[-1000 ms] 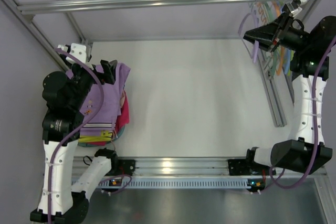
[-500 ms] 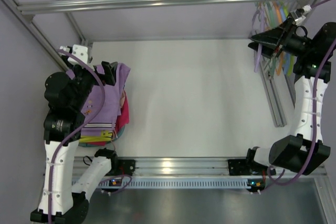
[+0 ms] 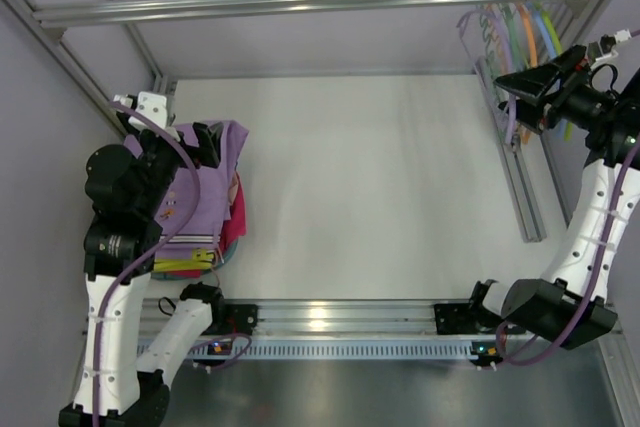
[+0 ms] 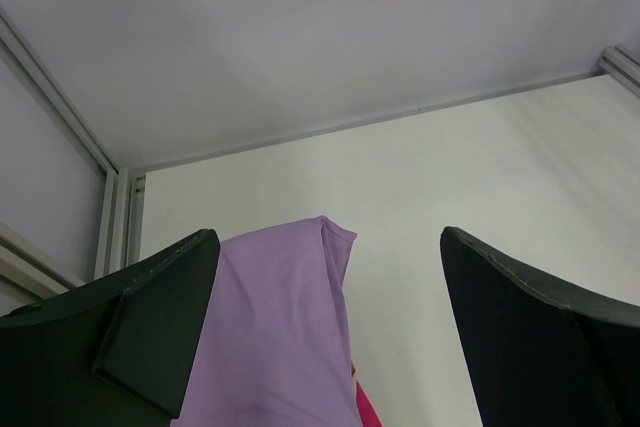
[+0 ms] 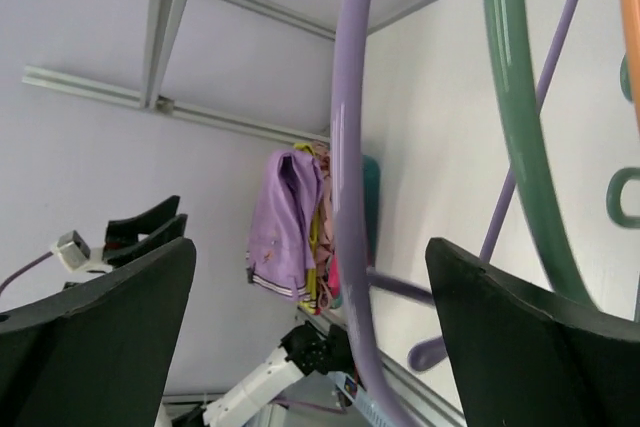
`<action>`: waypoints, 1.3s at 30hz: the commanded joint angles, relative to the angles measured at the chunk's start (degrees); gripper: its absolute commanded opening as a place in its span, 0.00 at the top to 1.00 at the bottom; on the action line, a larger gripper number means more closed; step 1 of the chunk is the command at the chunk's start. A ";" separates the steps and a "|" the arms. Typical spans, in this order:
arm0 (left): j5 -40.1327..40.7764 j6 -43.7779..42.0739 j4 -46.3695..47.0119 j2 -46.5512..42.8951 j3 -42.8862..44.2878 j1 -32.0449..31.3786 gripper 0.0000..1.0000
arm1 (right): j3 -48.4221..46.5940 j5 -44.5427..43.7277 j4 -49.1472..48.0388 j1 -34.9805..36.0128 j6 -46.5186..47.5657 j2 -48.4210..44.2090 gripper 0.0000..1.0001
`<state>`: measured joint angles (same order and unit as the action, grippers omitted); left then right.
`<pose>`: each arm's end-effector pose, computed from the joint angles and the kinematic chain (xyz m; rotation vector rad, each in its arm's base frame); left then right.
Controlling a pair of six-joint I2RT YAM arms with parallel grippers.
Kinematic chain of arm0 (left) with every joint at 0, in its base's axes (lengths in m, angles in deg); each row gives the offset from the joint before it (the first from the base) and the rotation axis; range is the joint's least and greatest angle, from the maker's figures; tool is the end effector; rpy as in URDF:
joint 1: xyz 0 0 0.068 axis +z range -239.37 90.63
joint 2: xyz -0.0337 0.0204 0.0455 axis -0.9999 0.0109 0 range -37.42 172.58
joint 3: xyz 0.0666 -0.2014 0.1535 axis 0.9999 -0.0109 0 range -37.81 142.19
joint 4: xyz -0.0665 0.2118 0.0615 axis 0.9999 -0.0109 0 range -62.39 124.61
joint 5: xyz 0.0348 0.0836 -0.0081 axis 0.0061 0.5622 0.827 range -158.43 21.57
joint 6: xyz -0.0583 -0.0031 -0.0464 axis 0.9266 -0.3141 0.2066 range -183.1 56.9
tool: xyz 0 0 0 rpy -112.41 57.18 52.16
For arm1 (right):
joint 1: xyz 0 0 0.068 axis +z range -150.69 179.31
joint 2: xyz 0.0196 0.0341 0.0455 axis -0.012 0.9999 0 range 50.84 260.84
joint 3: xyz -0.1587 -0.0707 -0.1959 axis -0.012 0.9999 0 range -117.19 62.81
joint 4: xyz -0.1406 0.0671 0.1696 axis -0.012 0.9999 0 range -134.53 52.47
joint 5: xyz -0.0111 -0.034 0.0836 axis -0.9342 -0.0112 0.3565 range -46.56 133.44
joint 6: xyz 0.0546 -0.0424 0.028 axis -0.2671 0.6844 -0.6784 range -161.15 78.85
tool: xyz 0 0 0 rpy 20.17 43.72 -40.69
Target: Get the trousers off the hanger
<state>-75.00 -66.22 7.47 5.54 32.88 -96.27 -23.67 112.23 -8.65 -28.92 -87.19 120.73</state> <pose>0.1288 -0.0227 0.4387 0.2260 1.5456 -0.1414 0.2125 -0.0479 0.4367 0.3687 1.8562 1.3383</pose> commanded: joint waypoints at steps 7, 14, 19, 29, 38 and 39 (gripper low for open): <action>3.93 -0.14 -0.28 -1.12 -0.30 0.13 0.02 | -12.57 -16.23 22.21 -1.30 23.53 -2.39 0.01; 14.12 -0.31 -13.78 5.28 6.36 0.13 0.02 | -17.76 -15.63 30.28 -1.30 38.62 -4.32 0.01; 10.35 -3.83 -24.97 10.55 10.34 0.13 0.02 | -15.05 -17.70 35.33 0.10 49.55 -7.38 0.00; 12.90 -1.54 -38.77 12.15 12.01 0.13 0.02 | 1.49 -36.36 21.69 28.66 42.96 -16.19 0.01; 11.93 -0.58 -42.82 5.82 12.27 0.13 0.02 | 5.08 -41.72 23.45 41.66 51.13 -21.18 0.00; 11.76 -0.40 -42.91 5.04 12.27 0.13 0.02 | 6.48 -42.42 23.54 42.63 51.49 -23.02 0.01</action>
<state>-63.05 -67.70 -33.14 12.80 42.87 -96.27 -18.44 72.76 16.81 10.71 -39.17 102.32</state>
